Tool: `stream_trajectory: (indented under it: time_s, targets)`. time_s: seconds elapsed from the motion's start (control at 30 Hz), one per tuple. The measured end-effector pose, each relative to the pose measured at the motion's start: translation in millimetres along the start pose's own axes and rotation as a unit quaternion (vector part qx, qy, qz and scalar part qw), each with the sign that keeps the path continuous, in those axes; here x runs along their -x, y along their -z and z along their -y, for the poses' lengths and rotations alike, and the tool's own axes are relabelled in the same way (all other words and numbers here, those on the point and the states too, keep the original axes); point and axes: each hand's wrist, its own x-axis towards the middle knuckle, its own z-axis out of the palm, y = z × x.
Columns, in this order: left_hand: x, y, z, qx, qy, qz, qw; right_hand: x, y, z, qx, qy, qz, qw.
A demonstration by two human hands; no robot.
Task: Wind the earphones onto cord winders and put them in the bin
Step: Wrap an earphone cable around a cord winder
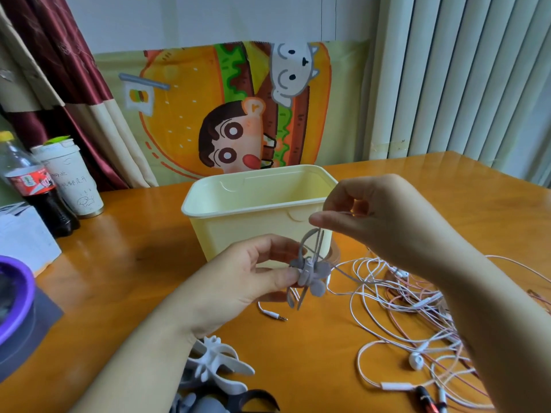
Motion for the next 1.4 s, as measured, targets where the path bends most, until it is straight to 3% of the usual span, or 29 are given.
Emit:
stream_trajectory:
  time_s: [0.17, 0.27, 0.47, 0.8, 0.93, 1.1, 1.27, 1.4]
  targets:
    - [4, 6, -5, 0.069, -0.02, 0.041, 0.997, -3, -13, -15, -0.141, -0.052, 0.012, 0.989]
    - [3, 11, -7, 0.14, -0.039, 0.069, 0.987, -1, -32, -23, -0.248, -0.106, 0.067, 0.961]
    - [-6, 21, -4, 0.325, -0.04, 0.031, 0.944, 0, -54, -22, -0.296, -0.128, 0.061, 0.945]
    - [-10, 30, -6, 0.422, -0.055, -0.066, 0.902, 0, -45, -33, -0.202, -0.088, 0.019, 0.975]
    - [-12, 29, -3, 0.442, -0.056, -0.083, 0.892, 2, -49, -30, -0.085, -0.052, 0.075, 0.992]
    - [-11, 23, 1, 0.391, -0.024, -0.147, 0.908, 5, -54, -17, 0.043, 0.018, 0.147, 0.988]
    - [-11, 13, 6, 0.265, -0.033, -0.152, 0.952, 7, -47, 0, 0.066, 0.067, 0.164, 0.982]
    - [-11, 7, 11, 0.106, -0.052, -0.18, 0.977, 7, -33, 9, 0.033, 0.07, 0.132, 0.988]
